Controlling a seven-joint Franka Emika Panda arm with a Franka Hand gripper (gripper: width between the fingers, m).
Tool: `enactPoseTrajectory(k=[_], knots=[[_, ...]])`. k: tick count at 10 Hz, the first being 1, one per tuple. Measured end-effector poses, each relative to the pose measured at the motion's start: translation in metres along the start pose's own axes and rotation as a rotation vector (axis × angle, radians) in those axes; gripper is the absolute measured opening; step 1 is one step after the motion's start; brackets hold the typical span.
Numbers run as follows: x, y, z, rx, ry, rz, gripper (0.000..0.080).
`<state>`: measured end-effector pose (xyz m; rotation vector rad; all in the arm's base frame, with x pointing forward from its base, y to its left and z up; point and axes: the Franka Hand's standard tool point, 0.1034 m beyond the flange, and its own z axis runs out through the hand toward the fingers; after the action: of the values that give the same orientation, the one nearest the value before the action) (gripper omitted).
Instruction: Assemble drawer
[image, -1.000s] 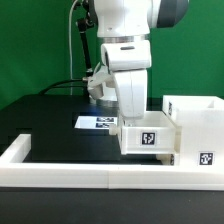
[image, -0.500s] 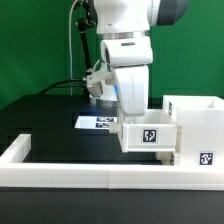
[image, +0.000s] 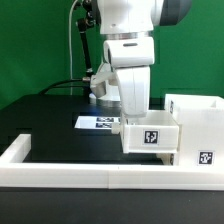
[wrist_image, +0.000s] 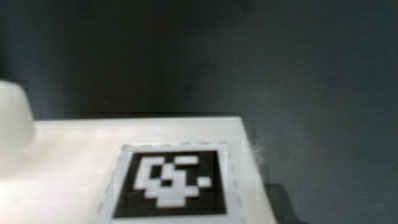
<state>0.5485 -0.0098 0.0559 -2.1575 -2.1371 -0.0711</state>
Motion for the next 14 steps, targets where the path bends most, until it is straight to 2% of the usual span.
enactPoseTrajectory(k=[2,4,9,11,14], knots=[[0.0,0.001,-0.001,0.009,0.0,0.003,0.0041],[0.0,0.001,-0.001,0.006,0.0,0.003,0.0041],[-0.002,-0.003,0.003,-0.02,0.0,-0.073,0.0041],[-0.001,-0.005,0.004,-0.048,-0.002,-0.075,0.0041],[0.009,-0.001,0.003,-0.055,0.002,-0.053,0.0041]])
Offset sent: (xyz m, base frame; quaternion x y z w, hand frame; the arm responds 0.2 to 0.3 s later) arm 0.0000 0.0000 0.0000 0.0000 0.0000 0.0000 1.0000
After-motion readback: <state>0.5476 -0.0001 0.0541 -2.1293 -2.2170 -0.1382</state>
